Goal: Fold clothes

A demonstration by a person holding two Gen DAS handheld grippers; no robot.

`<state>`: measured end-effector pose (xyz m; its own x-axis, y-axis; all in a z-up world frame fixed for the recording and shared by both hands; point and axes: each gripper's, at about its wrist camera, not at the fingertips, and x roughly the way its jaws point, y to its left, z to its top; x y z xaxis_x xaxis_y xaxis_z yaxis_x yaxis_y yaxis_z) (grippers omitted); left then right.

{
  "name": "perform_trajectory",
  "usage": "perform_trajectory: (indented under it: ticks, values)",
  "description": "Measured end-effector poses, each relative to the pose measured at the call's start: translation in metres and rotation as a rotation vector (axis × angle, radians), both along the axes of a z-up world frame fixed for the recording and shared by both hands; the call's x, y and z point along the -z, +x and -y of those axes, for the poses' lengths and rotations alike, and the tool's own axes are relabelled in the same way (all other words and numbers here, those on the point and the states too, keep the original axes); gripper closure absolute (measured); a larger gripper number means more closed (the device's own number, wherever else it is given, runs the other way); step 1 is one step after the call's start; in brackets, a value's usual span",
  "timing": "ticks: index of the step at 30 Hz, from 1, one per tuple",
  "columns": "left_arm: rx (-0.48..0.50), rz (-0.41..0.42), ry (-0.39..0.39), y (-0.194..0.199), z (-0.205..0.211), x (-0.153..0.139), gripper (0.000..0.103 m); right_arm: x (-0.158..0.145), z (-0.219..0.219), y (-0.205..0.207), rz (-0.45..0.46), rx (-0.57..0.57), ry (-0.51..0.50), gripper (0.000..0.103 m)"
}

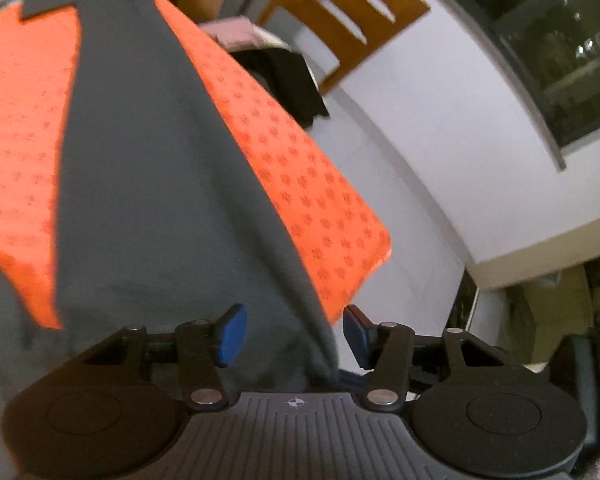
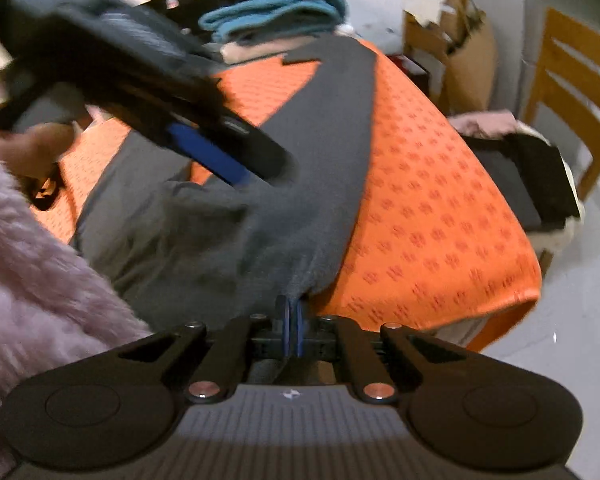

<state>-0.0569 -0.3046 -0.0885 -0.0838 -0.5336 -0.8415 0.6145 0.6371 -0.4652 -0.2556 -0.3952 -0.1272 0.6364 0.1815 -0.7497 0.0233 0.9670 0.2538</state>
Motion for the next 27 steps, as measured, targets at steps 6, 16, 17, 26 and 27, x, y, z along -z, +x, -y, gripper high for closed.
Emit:
perform_trajectory:
  ticks: [6,16,17,26,27]
  values:
    - [-0.003,-0.029,0.074,-0.003,0.014,0.022,0.099,-0.007,-0.009,0.0,0.049,-0.076,0.022,0.099]
    - [-0.035,0.019,0.068,-0.004,0.001,0.011,0.099,0.024,0.029,-0.032,0.004,0.001,0.075,0.094]
    - [-0.03,0.027,0.064,-0.004,0.001,0.009,0.099,0.028,0.032,-0.034,-0.003,0.002,0.075,0.094]
    - [0.019,0.097,0.029,-0.008,0.009,-0.008,0.099,0.06,0.033,-0.011,0.016,-0.107,0.232,0.077]
    - [0.025,0.102,0.026,-0.008,0.011,-0.009,0.099,0.061,0.032,-0.012,0.015,-0.115,0.248,0.1]
